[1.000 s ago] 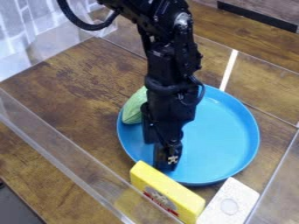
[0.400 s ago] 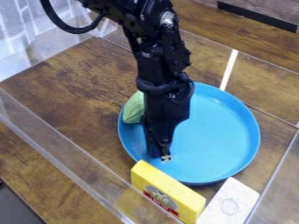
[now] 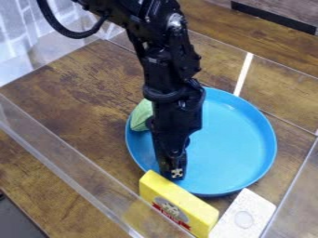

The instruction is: Put the yellow block in the blue tray

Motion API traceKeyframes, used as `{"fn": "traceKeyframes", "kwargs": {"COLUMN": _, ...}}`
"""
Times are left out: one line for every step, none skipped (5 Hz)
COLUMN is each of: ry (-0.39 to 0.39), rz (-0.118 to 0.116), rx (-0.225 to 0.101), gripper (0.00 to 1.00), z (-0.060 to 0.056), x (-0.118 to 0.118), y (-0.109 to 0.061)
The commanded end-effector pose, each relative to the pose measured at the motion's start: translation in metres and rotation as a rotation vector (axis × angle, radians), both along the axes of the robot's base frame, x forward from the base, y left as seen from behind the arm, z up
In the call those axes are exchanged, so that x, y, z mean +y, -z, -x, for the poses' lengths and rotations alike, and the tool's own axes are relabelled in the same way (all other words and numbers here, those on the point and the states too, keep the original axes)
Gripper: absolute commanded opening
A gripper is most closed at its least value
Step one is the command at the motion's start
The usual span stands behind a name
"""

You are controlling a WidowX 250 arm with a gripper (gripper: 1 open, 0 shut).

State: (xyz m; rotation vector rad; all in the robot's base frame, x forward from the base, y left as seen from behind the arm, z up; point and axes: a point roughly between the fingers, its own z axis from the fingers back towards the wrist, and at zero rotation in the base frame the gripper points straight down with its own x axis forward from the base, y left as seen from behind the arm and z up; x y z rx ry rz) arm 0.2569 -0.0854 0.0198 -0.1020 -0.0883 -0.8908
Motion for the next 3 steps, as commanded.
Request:
{"fn": "traceKeyframes", "kwargs": {"ry": 0.004, "rz": 0.013, "rx": -0.022, "gripper": 1.0, "z": -0.0015, "x": 0.0005, "y": -0.0023}}
{"fn": "traceKeyframes", "kwargs": {"ry": 0.021, "rz": 0.019, "rx": -0.028, "gripper": 1.0, "z": -0.0014, "x": -0.0013, "y": -0.0012}}
{"fn": "traceKeyframes", "kwargs": {"ry": 0.037, "rz": 0.024, "rx": -0.035, "gripper": 1.0, "z": -0.0014, "x": -0.0031, "y": 0.0001}}
